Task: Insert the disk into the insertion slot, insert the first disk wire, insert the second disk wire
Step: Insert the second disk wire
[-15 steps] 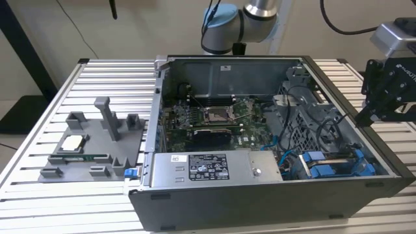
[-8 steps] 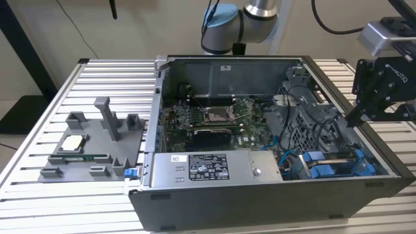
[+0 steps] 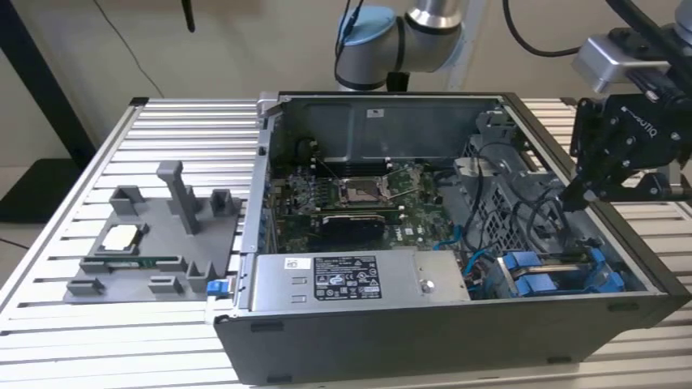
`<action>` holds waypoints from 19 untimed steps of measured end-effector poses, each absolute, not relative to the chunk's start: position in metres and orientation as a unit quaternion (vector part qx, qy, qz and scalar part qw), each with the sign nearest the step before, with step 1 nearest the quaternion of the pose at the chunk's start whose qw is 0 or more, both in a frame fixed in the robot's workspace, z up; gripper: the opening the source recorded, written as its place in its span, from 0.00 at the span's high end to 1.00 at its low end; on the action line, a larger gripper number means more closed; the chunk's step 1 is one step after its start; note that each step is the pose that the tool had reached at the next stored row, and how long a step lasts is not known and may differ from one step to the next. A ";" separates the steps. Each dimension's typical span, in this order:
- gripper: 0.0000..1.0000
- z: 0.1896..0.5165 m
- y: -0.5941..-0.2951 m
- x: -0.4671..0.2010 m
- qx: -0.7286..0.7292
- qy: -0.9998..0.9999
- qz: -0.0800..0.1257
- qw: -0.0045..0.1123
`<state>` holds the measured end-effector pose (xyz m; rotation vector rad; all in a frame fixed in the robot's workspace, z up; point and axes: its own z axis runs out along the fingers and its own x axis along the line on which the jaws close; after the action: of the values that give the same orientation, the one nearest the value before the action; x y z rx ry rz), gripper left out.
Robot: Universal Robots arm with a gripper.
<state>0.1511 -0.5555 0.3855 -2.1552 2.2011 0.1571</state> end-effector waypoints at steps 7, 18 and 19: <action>0.84 0.385 -0.554 0.138 -0.699 0.714 0.044 0.025; 0.84 0.384 -0.554 0.137 -0.699 0.714 0.042 0.024; 0.84 0.384 -0.554 0.137 -0.699 0.714 0.041 0.023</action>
<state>0.1371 -0.5540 0.3837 -2.1639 2.2098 0.1284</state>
